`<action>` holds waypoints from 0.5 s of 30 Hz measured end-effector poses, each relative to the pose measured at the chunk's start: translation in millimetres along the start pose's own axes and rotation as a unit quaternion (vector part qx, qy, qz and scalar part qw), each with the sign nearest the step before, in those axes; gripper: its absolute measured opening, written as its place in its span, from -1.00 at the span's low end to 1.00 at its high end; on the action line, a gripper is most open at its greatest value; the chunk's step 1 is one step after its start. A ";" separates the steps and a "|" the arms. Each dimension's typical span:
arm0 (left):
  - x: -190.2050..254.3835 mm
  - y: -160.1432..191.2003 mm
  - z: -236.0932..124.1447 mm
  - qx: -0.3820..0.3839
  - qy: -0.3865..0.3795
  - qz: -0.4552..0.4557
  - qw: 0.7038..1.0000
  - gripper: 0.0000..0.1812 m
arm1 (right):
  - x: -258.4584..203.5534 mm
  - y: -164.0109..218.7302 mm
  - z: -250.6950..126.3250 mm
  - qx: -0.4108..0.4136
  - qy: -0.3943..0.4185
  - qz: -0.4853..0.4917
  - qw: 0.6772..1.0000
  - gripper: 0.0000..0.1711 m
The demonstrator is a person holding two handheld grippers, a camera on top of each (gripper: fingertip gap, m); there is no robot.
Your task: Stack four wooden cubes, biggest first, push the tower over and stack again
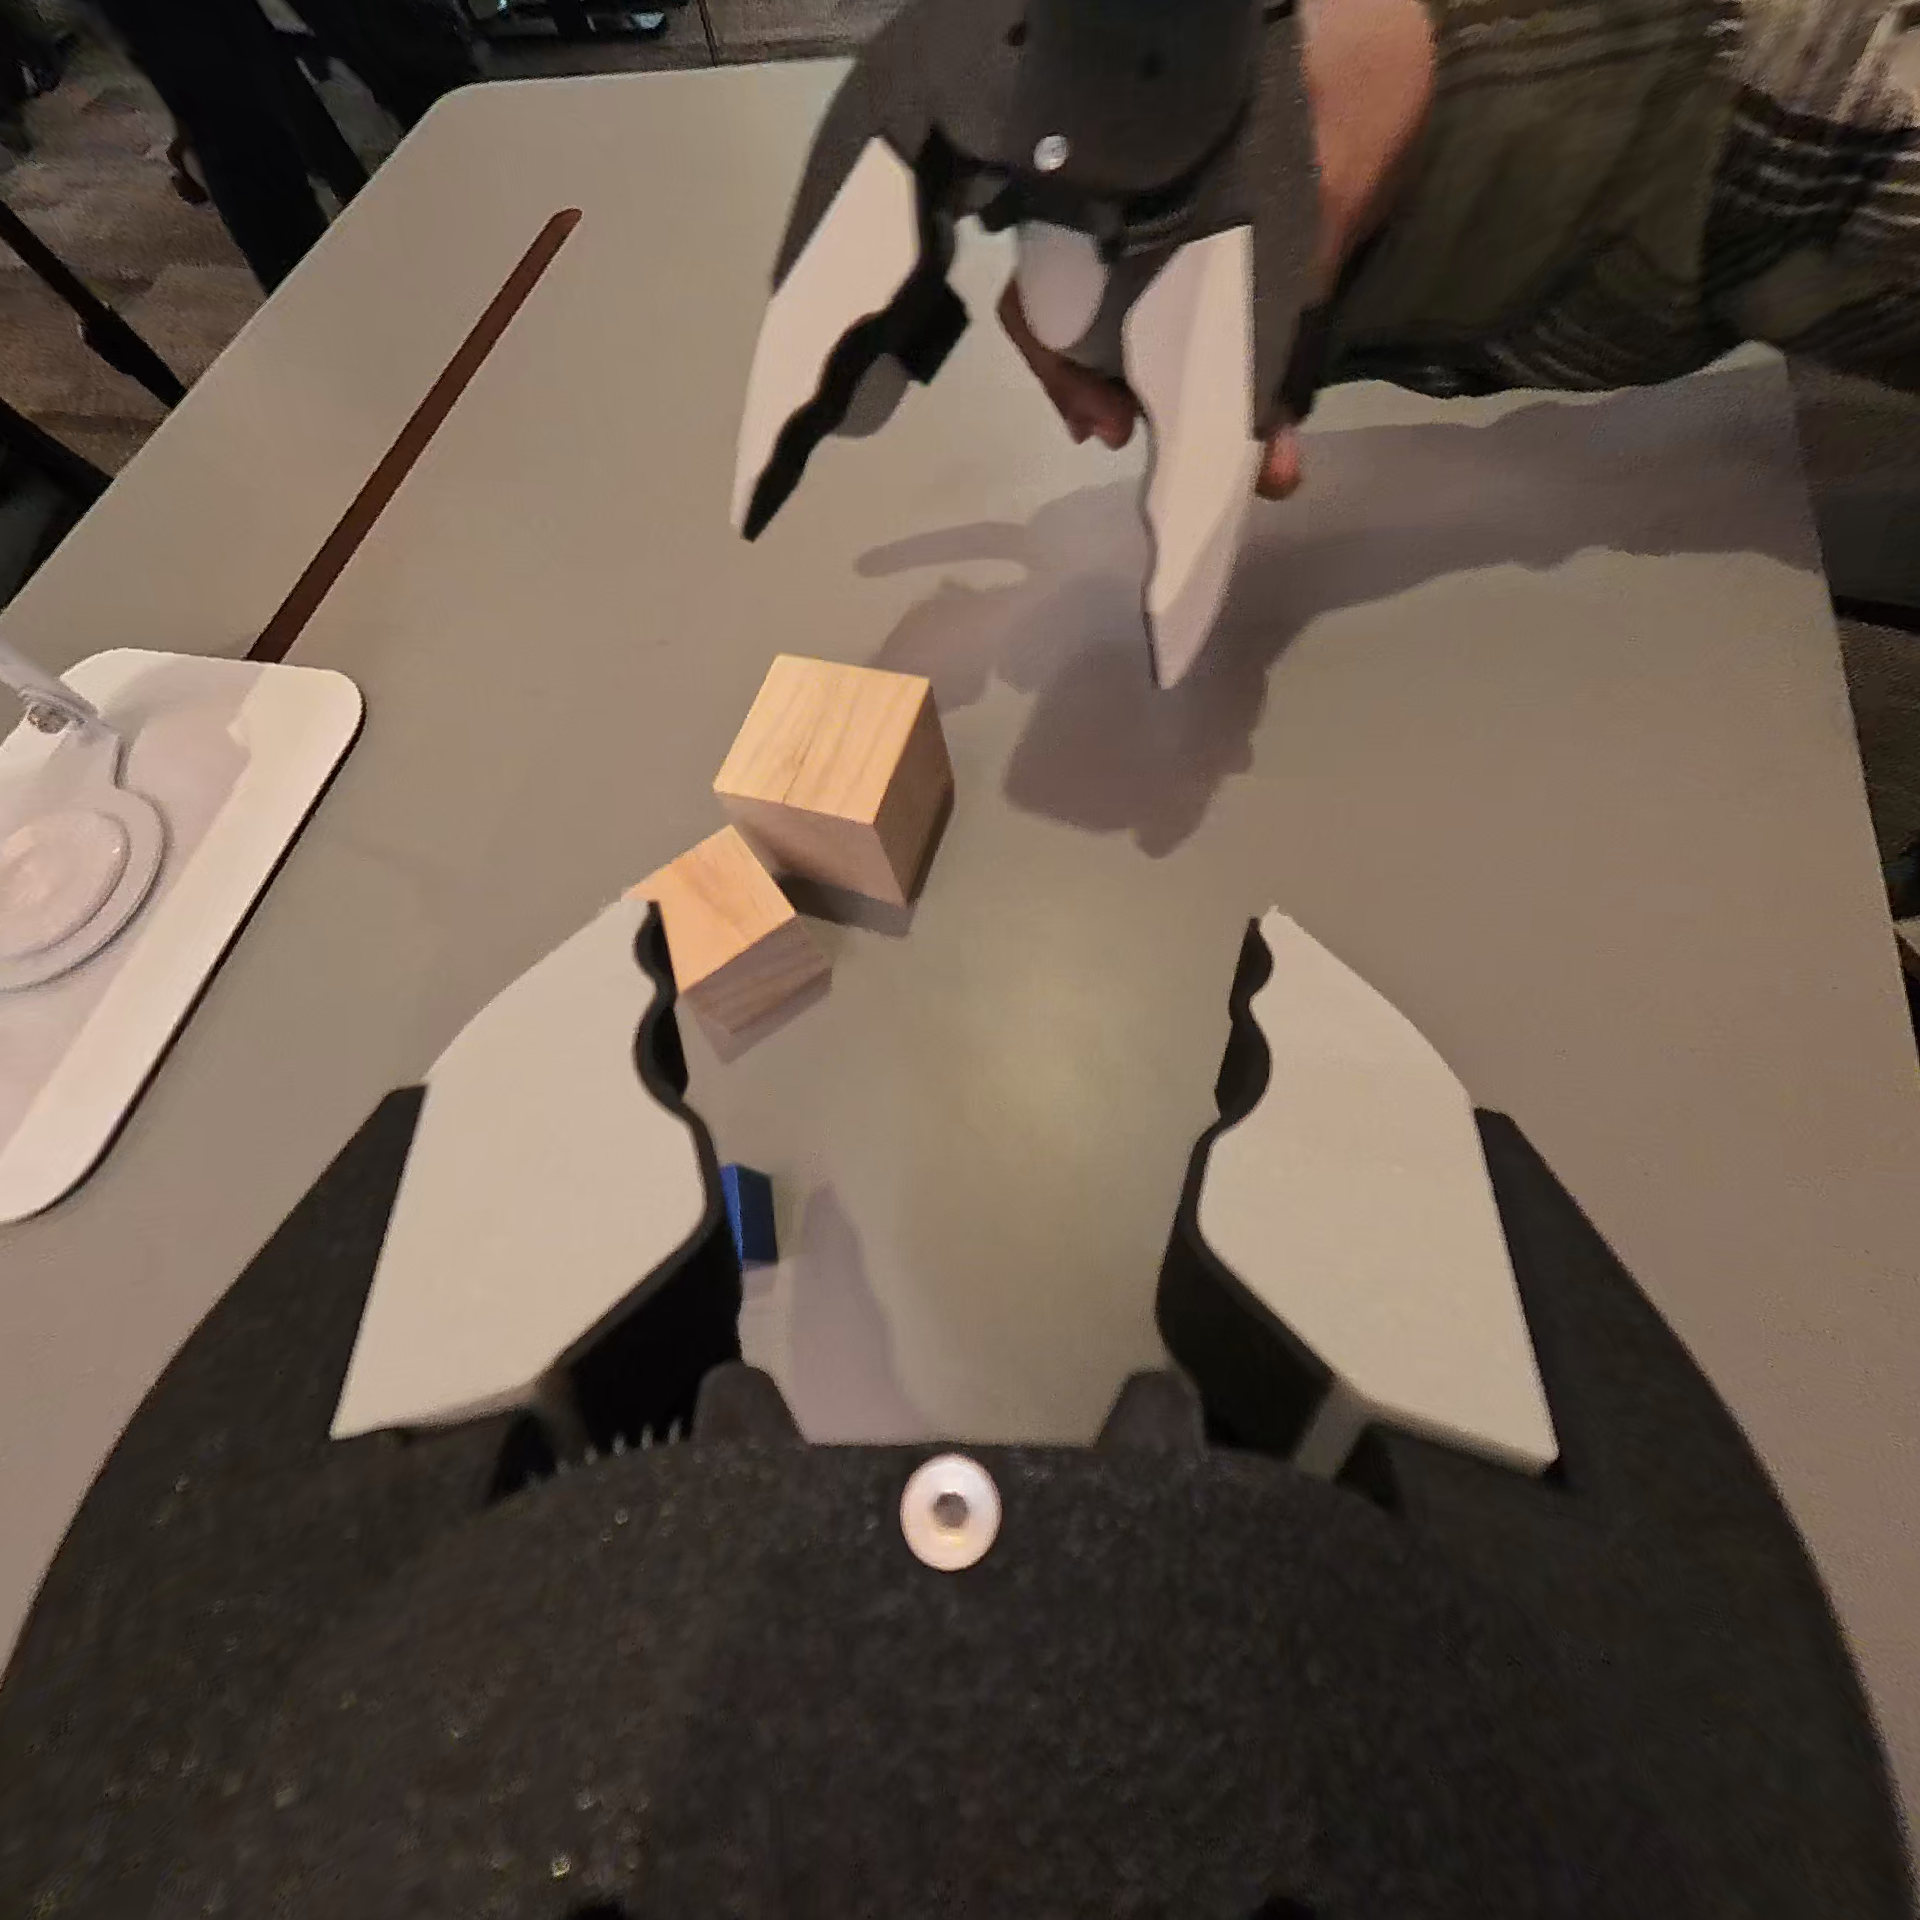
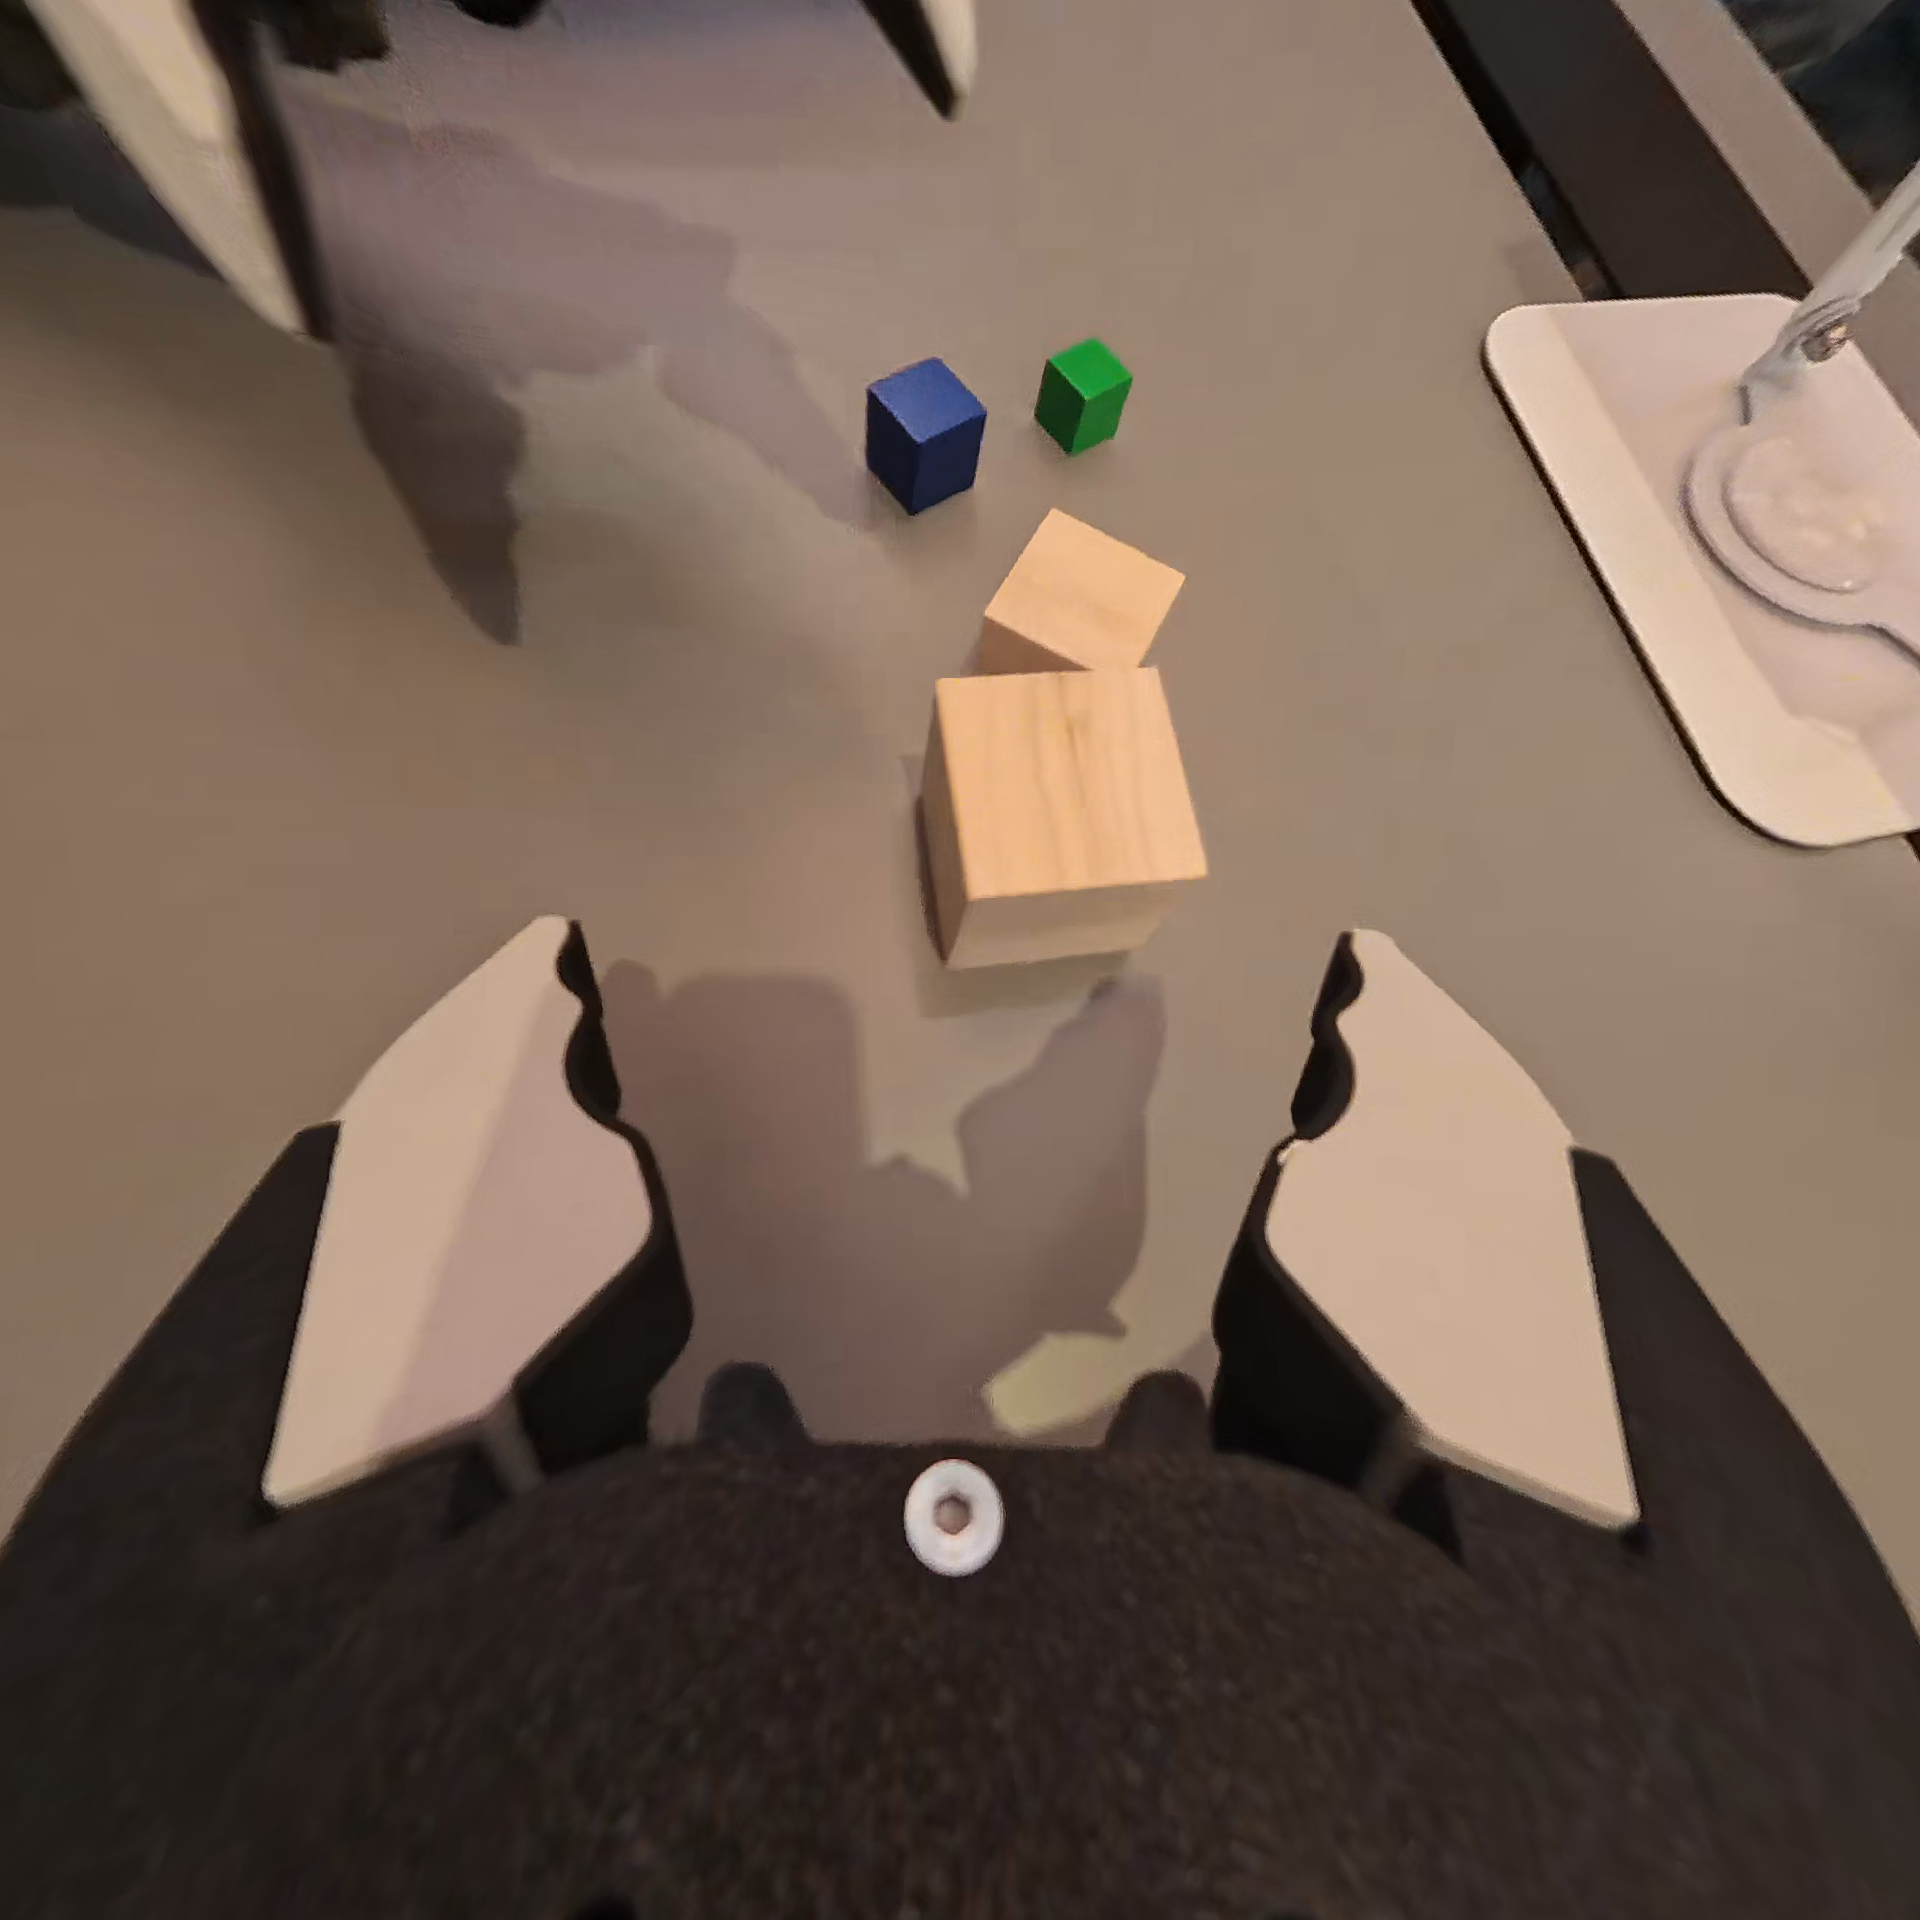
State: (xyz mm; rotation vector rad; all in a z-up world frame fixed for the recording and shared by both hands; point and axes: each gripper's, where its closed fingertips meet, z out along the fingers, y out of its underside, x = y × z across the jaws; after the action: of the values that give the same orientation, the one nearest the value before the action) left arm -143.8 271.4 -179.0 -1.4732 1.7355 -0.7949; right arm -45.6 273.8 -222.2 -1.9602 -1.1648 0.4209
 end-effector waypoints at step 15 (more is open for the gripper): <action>7.7 35.6 -34.7 -0.011 -0.016 -0.029 0.999 0.12 | 11.4 0.5 59.1 -0.021 -0.108 0.046 0.993 -0.27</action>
State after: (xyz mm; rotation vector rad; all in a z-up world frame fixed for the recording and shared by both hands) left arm -192.8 269.7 -190.0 -1.5481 1.6885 -0.7800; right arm -76.4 310.9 -258.2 -2.0484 -1.2294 0.6759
